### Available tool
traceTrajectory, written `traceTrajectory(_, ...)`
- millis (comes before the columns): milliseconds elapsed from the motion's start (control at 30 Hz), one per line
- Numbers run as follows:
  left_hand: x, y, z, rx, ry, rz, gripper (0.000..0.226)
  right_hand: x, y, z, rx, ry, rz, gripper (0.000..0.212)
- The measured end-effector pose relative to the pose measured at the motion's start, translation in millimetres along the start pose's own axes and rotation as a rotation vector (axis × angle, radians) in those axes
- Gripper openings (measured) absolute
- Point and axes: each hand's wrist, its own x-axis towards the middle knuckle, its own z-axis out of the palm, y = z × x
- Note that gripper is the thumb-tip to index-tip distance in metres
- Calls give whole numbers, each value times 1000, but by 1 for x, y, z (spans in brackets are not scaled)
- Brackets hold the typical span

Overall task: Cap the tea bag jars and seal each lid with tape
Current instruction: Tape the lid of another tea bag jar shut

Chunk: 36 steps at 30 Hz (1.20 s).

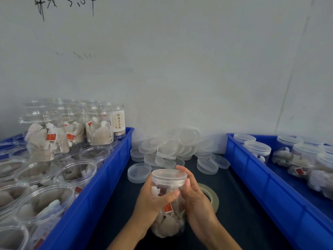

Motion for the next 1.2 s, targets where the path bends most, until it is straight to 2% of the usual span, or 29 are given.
traceTrajectory(233, 11, 27, 13, 52, -52, 8, 74, 0, -27, -2, -117, 3, -14, 51)
traceTrajectory(367, 30, 62, 41, 81, -140, 32, 63, 6, -76, -17, -201, 70, -78, 60)
traceTrajectory(467, 51, 84, 73, 103, -193, 76, 57, 10, -119, -35, -249, 162, -167, 65)
traceTrajectory(567, 76, 102, 113, 164, -195, 125, 66, 14, -156, -56, -216, 293, -260, 62)
traceTrajectory(667, 101, 117, 146, 157, -230, 207, 38, 20, -179, -74, -153, 442, -348, 64)
traceTrajectory(800, 129, 119, 182, 81, -332, 258, 36, 24, -202, -104, -234, 570, -438, 72)
traceTrajectory(867, 138, 114, 200, 55, -368, 243, 39, 23, -213, -124, -331, 587, -416, 76)
traceTrajectory(1067, 148, 87, 253, 147, -365, 193, 76, 13, -210, -184, -520, 706, -290, 79)
traceTrajectory(1200, 148, 68, 272, 423, -397, 237, 61, 8, -192, -215, -544, 788, -153, 82)
